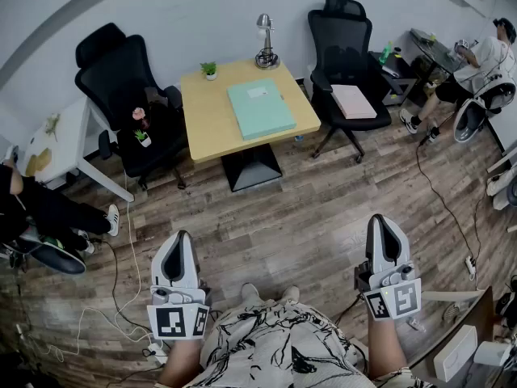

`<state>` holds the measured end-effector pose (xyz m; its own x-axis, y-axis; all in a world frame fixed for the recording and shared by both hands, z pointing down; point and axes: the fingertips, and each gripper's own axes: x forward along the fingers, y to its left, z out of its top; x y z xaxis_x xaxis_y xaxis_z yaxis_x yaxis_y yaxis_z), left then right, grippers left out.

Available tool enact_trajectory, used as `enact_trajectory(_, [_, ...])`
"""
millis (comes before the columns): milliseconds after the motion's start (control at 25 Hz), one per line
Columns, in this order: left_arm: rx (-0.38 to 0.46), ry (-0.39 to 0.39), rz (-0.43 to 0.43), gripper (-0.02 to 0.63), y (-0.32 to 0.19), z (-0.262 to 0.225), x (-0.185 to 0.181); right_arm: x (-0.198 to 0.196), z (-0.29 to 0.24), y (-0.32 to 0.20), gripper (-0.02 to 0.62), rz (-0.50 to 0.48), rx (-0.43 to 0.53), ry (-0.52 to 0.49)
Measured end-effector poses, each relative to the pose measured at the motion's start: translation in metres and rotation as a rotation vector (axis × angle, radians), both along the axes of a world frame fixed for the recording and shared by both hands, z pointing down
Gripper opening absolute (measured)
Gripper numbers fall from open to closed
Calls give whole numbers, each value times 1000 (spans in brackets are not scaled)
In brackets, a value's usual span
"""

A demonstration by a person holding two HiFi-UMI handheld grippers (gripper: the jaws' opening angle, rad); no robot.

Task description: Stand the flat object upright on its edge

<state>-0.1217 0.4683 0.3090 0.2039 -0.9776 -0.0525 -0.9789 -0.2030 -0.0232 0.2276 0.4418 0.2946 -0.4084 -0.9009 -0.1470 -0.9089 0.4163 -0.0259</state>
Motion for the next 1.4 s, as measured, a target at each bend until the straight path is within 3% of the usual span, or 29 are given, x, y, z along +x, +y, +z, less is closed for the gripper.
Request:
enact_trajectory(400, [-12,-43,33,0,-4,4,6,-8,2,-2,6,-10,-6,11])
enact_trajectory(560, [-11,-23,21,1,-4,6,3,-9,4,-3,6,-7,-9,4])
enact_trajectory(760, [-74,23,21,3,-4,16,-1,-13,6,-2,6,-27,-20,-27])
enact_trajectory(920, [-43,-41,15,9,-3,14,0,-13,10,-4,8,-19,-16,-1])
enact_trajectory(960, [-48,-57,10,36,-3,15,0,-14,10,-4,9,-29,-15,-4])
enact_trajectory(1200, [-53,-69,-26,249,-5,16,-9,-25,9,-4,199,-78,-25,-9])
enact_trajectory(1400, [-14,-38,-9,461,-6,11,-16,-39,11,-3,441,-97,-30,44])
